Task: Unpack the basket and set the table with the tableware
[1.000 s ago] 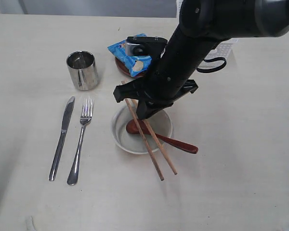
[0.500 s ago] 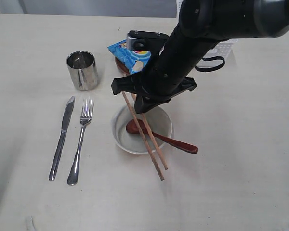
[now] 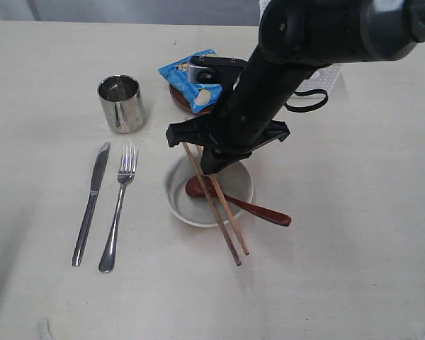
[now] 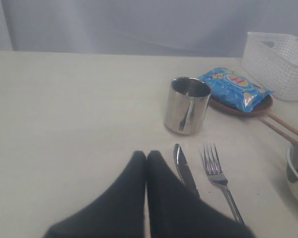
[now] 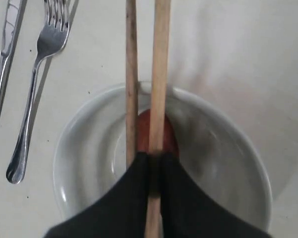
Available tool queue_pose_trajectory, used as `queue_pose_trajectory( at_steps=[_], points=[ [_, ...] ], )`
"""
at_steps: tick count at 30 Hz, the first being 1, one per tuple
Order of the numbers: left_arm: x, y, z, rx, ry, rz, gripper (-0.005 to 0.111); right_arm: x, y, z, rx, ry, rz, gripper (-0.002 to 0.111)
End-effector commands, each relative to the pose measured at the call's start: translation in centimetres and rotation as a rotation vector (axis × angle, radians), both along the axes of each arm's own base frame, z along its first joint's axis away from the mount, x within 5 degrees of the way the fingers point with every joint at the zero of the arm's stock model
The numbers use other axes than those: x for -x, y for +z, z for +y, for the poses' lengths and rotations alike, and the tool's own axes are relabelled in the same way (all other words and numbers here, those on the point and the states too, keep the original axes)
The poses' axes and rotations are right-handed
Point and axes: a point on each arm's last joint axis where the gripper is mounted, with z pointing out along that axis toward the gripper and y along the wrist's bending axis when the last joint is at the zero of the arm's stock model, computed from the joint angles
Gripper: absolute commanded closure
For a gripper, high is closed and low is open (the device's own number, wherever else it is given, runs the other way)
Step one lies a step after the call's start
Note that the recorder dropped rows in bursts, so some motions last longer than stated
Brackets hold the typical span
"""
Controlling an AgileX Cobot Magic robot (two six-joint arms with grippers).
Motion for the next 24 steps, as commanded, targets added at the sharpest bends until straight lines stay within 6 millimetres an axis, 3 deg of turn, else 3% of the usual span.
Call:
queue_pose_trajectory(
  at_steps=[1,24],
  points=[
    [0.01,-0.09,-0.02,-0.003,-0.005,-0.003,0.107,0.12,0.09,-0.07,0.012,0.015,0.017,0.108],
    [0.01,-0.09,-0.02,-0.003,-0.005,-0.003,0.107,-0.03,0.13,0.08,0.001,0.024,-0.01,0.108]
  ],
)
